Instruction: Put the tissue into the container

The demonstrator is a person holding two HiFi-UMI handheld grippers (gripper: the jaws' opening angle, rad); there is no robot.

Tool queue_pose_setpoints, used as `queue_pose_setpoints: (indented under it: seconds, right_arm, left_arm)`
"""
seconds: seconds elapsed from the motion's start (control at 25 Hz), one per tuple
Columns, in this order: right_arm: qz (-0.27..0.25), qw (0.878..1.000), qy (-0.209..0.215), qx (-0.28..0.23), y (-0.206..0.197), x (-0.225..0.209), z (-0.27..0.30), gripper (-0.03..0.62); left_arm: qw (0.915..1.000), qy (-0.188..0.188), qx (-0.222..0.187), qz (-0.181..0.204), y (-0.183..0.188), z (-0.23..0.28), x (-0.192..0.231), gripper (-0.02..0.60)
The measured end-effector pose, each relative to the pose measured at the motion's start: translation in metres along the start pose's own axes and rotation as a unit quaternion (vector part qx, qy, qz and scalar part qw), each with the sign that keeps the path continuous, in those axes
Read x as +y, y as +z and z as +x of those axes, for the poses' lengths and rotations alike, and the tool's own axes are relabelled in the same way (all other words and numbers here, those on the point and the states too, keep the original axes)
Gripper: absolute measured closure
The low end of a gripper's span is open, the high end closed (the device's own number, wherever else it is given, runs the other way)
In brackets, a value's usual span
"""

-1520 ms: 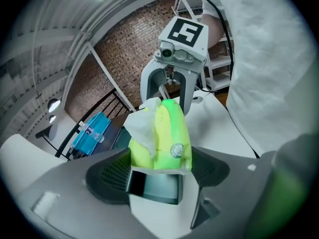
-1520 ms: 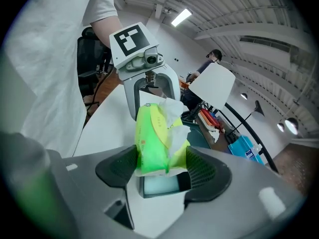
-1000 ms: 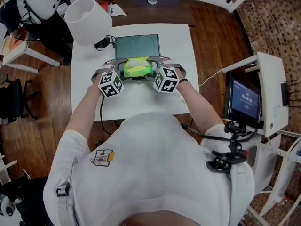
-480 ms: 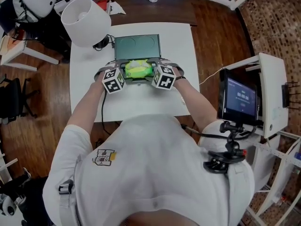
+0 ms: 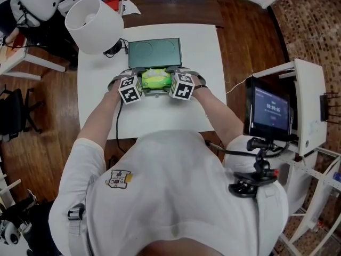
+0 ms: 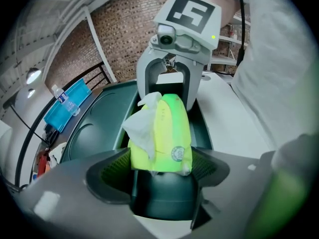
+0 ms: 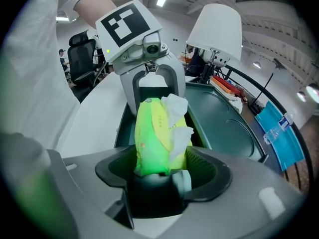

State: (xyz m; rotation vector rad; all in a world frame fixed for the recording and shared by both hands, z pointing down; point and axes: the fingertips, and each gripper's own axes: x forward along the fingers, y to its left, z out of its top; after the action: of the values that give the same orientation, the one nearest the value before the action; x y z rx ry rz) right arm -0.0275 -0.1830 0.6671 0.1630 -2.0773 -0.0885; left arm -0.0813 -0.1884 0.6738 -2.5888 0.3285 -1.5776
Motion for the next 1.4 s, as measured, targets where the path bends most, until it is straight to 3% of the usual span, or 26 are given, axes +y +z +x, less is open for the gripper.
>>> queue_pose_setpoints:
  seconds: [0.64,0.88,1.4]
  right_arm:
    - [-0.006,1.0,0.005,0.009,-0.002,0.0,0.004,0.276]
    - [-0.011,1.0,0.005,0.01,-0.002,-0.001,0.005,0.27]
    - [-0.016,1.0,0.02,-0.015,0.0,-0.006,-0.01,0.188]
  left_arm:
    - [1.0,-0.005,-0.006,0.001,0.0,0.0,0.0,0.212]
    - [0.9996,0.013,-0.024,0.0,0.0,-0.018,0.004,0.189]
    - [0.9983,0.037,-0.042,-0.016,0.003,-0.037,0.005,0.189]
